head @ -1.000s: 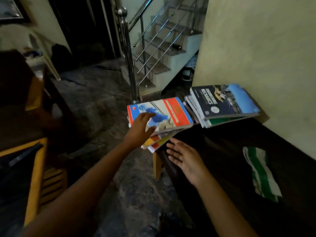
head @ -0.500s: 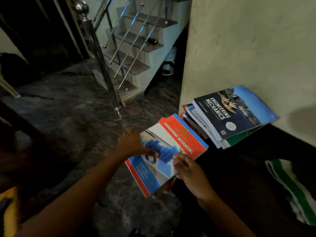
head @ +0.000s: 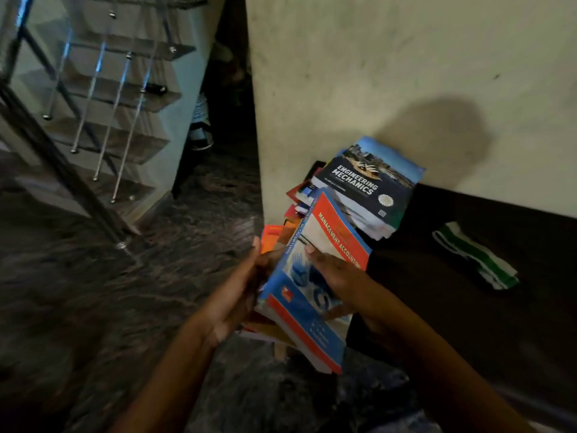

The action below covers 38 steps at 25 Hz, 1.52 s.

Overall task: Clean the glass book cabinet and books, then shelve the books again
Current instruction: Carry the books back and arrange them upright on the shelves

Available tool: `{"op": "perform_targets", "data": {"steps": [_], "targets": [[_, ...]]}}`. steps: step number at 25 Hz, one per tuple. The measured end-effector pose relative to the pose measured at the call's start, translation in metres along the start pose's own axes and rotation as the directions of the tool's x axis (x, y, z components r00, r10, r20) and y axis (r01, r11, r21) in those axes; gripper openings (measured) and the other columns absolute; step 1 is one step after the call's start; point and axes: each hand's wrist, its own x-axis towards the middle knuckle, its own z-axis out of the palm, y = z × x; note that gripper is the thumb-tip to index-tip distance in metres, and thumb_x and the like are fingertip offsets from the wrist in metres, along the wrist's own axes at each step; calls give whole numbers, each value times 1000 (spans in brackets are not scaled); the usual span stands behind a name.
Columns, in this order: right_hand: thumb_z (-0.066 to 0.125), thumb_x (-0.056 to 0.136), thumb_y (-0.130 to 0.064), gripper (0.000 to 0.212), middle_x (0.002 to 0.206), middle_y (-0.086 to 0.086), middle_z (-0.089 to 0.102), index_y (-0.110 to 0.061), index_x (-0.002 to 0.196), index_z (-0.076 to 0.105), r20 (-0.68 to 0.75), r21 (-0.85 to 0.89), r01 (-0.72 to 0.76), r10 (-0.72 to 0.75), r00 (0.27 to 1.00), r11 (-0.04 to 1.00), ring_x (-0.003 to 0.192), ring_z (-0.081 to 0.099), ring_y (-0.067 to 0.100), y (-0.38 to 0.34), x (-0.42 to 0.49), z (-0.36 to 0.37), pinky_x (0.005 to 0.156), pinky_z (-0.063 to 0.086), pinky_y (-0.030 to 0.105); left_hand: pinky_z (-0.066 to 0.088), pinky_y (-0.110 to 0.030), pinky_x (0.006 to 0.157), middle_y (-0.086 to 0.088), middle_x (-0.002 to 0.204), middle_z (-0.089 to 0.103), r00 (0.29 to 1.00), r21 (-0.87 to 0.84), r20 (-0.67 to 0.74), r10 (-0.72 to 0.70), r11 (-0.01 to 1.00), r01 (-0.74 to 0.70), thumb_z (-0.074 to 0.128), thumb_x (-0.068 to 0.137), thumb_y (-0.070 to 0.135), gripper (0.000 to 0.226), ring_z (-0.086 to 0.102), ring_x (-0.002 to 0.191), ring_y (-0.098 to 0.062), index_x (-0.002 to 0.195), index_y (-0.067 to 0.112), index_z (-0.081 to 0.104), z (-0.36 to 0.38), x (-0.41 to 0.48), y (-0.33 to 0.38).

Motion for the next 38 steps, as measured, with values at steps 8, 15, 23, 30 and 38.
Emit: {"op": "perform_targets", "data": {"steps": [8,15,23,30,38], "targets": [[58,88,-37,67,130,13,49,-26,143,22,-108,300,-148,188,976,942,108,53,31,-12,-11,0,67,56,42,43,-18,87,12,114,62,998,152,-34,53,987,-48,17,89,58,62,60,90,7,120,25,60,11,13,6],[46,96,-20,20,92,-1,62,-24,115,44,-206,300,-52,118,972,953,78,63,14,2,-8,1,58,53,30,46,-45,95,-5,130,56,964,488,-260,46,868,90,51,93,41,47,57,111,-22,136,26,42,-6,48,-13],[47,95,-18,13,92,1,61,-29,102,44,-188,276,-120,176,966,954,81,62,17,7,-4,6,68,54,33,43,-28,57,-6,84,60,938,210,-301,-173,947,242,54,94,30,21,56,71,-17,109,15,55,14,57,23],[46,94,-9,19,96,5,59,-27,102,47,-167,390,-183,265,950,902,81,62,18,18,-46,-28,62,55,28,53,-45,82,-12,123,57,999,354,-33,-6,935,18,49,95,28,38,63,97,-27,132,24,42,39,59,12],[53,93,-17,40,116,2,61,-24,131,42,-625,222,-84,208,752,971,90,61,13,85,-121,-74,73,54,25,52,-32,66,-8,105,65,987,340,142,73,933,-118,60,86,4,25,64,84,-18,108,16,55,120,36,4]]}}
